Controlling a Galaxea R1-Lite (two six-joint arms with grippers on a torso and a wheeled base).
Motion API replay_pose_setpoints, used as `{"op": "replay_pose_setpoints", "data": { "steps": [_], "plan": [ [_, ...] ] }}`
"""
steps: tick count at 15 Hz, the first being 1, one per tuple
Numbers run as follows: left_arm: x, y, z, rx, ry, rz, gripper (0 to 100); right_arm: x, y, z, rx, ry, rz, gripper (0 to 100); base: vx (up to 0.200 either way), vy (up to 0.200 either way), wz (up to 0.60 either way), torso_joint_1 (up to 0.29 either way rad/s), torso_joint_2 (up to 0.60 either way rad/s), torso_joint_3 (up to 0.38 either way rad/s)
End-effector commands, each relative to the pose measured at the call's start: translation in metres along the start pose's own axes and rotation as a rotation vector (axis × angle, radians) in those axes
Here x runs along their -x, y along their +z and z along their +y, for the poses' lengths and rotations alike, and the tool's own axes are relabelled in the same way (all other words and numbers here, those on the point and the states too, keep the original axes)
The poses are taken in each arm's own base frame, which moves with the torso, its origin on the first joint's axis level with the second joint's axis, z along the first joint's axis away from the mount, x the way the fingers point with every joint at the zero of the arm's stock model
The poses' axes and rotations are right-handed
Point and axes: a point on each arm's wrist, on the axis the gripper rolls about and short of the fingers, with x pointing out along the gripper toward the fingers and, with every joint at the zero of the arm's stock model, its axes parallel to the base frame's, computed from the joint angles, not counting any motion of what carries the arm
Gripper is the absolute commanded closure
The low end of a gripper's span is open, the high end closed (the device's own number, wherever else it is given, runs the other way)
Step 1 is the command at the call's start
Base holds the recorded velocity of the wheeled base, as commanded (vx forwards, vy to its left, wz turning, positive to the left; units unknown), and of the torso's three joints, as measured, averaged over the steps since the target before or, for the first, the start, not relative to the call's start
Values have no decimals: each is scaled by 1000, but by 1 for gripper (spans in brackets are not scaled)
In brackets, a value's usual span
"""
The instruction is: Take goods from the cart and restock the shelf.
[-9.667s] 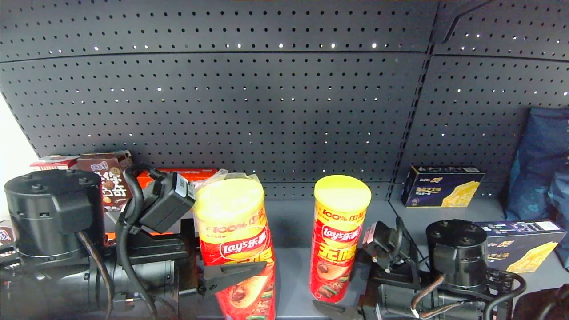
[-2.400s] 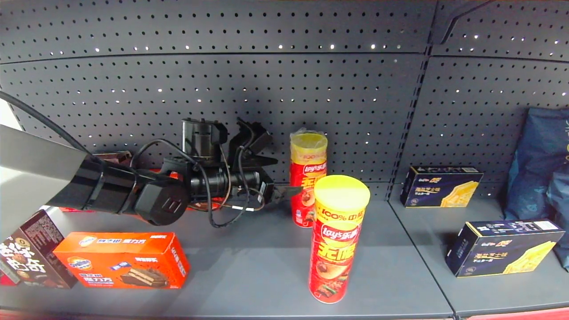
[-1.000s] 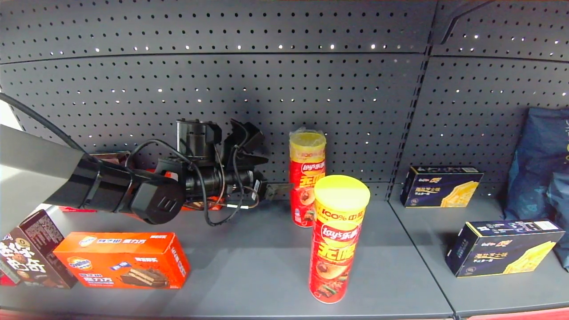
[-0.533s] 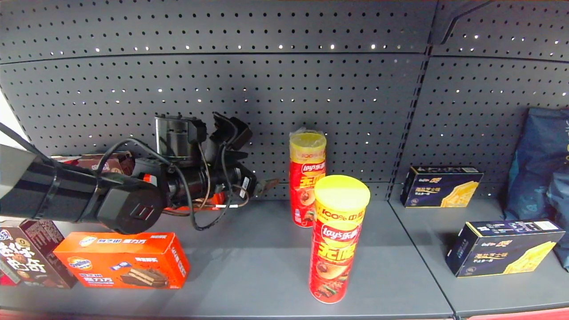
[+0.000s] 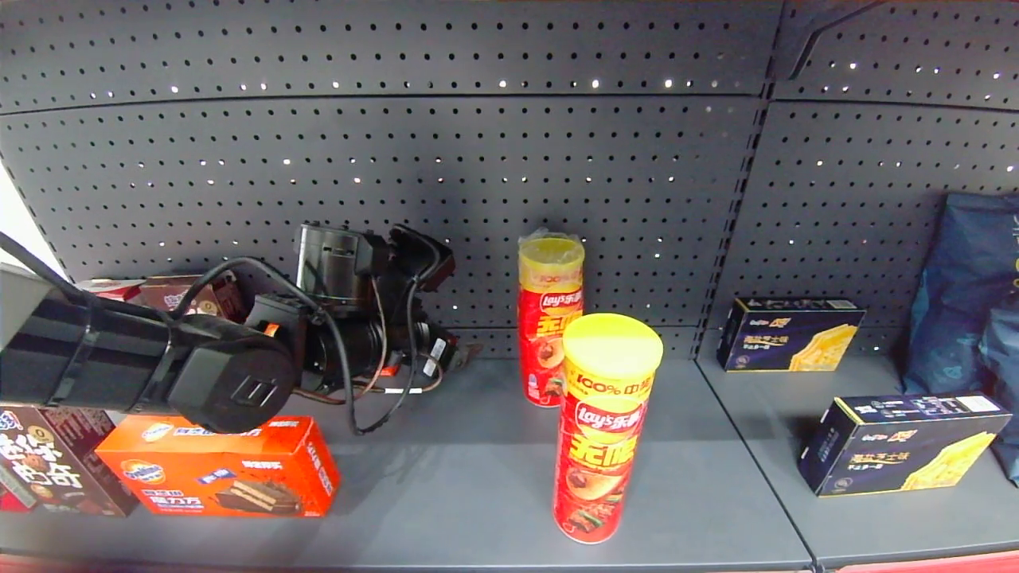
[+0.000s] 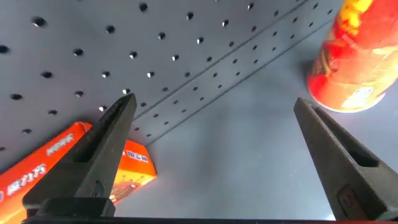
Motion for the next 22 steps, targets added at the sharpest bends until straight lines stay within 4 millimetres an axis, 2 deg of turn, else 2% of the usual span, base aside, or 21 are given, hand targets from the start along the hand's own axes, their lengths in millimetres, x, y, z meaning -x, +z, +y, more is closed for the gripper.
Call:
{"op": "replay_pose_setpoints", "data": {
  "steps": [1,6,13,22],
  "plan": [
    [-11,-6,-7,-4,-13,26,0,0,0,0,1,0,2,0,0,0,0,0,0,0],
    [-34,-2,-17,17,-30,23,0,0,0,0,1,0,0,0,0,0,0,0,0,0],
    [-47,-5,-23,23,-33,34,0,0,0,0,1,0,0,0,0,0,0,0,0,0],
    [-54,-6,-32,31,-54,37,0,0,0,0,1,0,2,0,0,0,0,0,0,0]
  ]
}}
